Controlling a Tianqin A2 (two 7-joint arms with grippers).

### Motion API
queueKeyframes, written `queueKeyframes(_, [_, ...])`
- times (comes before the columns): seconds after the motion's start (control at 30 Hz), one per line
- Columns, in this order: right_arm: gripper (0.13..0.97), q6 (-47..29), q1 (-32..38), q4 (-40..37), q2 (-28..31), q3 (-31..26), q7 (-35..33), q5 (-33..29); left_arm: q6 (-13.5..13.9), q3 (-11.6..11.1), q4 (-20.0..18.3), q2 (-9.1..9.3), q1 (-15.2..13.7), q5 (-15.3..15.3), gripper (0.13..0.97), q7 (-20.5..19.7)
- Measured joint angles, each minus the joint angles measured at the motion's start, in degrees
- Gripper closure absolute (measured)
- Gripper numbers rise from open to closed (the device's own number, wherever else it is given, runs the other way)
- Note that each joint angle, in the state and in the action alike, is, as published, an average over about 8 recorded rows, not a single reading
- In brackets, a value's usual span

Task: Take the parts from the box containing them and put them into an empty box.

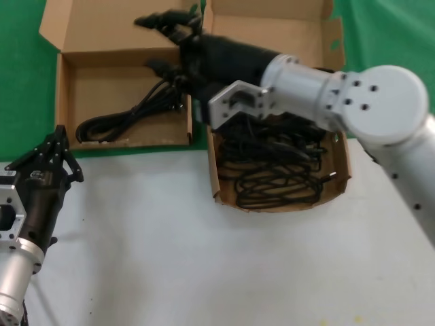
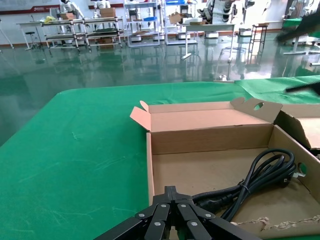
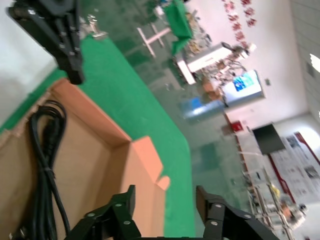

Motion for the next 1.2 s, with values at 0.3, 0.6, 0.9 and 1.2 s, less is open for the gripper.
queueKeyframes(0.3, [0.568,0.4,-5.0,8.7,6.5,6.5,3.9,4.6,0.0,0.0,0.0,0.00,0.0,0.0,0.952,0.0])
queueKeyframes(0.6, [0.363,1.6,-10.7,11.1,8.6,15.1,2.3,12.9,0.0,0.0,0.0,0.00,0.0,0.0,0.952,0.0])
queueKeyframes(0.9, [0.221,2.7,-12.7,10.9,8.9,16.5,1.9,15.7,0.0,0.0,0.0,0.00,0.0,0.0,0.938,0.0])
queueKeyframes(1.2, [0.144,4.8,-16.0,12.0,8.7,17.6,5.7,16.2,0.0,0.0,0.0,0.01,0.0,0.0,0.909,0.0])
